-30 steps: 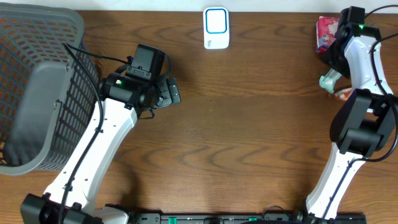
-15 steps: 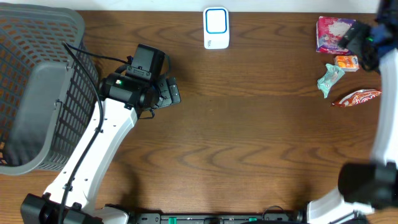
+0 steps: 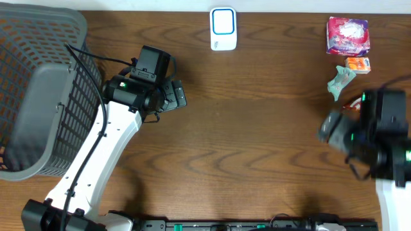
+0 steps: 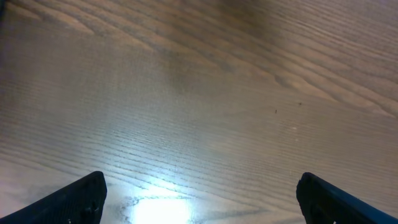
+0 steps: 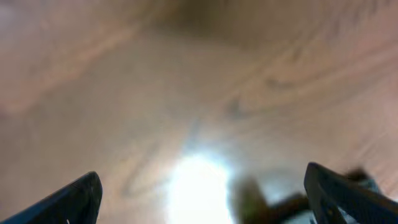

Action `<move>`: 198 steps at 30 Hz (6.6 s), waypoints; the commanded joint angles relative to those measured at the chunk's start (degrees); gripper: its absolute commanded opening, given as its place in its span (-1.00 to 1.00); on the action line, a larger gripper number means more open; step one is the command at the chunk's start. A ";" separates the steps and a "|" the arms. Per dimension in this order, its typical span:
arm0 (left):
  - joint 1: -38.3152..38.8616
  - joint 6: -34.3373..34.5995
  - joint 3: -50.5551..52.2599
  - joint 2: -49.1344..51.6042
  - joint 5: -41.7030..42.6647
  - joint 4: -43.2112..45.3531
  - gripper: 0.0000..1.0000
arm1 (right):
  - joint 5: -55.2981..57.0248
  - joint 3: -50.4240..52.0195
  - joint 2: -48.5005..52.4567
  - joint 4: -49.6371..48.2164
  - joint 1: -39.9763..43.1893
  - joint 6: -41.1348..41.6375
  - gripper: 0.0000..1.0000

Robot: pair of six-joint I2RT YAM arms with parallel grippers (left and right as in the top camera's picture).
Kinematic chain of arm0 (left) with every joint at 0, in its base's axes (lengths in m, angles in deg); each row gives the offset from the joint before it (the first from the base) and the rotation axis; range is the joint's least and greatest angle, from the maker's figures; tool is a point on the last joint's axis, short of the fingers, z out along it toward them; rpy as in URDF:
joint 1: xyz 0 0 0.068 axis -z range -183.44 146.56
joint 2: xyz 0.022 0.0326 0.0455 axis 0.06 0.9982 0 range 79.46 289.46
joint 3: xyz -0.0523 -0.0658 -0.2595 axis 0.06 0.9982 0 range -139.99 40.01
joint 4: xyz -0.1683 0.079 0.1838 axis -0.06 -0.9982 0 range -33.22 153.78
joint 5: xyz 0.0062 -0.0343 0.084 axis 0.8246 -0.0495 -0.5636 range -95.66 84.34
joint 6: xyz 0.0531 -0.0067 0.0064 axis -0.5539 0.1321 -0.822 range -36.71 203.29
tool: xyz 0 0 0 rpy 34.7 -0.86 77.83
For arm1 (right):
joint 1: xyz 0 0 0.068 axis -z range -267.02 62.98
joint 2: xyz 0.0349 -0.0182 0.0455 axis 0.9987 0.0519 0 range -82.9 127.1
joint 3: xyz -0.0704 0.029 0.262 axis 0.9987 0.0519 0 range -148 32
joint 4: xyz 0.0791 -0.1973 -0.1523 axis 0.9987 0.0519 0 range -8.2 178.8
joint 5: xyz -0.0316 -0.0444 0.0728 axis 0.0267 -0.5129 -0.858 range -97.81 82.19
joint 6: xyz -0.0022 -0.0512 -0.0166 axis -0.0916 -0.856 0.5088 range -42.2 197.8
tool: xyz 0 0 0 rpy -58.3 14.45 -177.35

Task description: Scan the item barcode

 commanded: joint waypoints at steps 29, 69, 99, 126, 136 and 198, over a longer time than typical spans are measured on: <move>-0.17 0.72 0.09 0.22 -0.55 -0.17 0.96 | -12.55 20.06 -7.98 -27.56 -0.39 -18.73 0.99; -0.17 0.72 0.09 0.22 -0.55 -0.17 0.96 | -8.57 73.22 -59.87 -75.41 -4.52 -26.64 0.98; -0.20 0.72 0.09 0.22 -0.55 -0.17 0.96 | -8.76 73.22 -59.84 -75.65 -3.65 -26.62 0.98; -1.07 -15.87 36.48 -33.18 -1.84 27.47 0.95 | -8.76 73.22 -59.84 -75.65 -3.65 -26.62 0.99; -6.93 -16.28 62.77 -66.49 -1.79 42.84 0.95 | -8.76 73.22 -59.84 -75.65 -3.65 -26.62 0.99; -19.91 -30.21 76.94 -85.50 2.71 49.77 0.95 | -8.76 73.22 -59.84 -75.65 -3.65 -26.62 0.99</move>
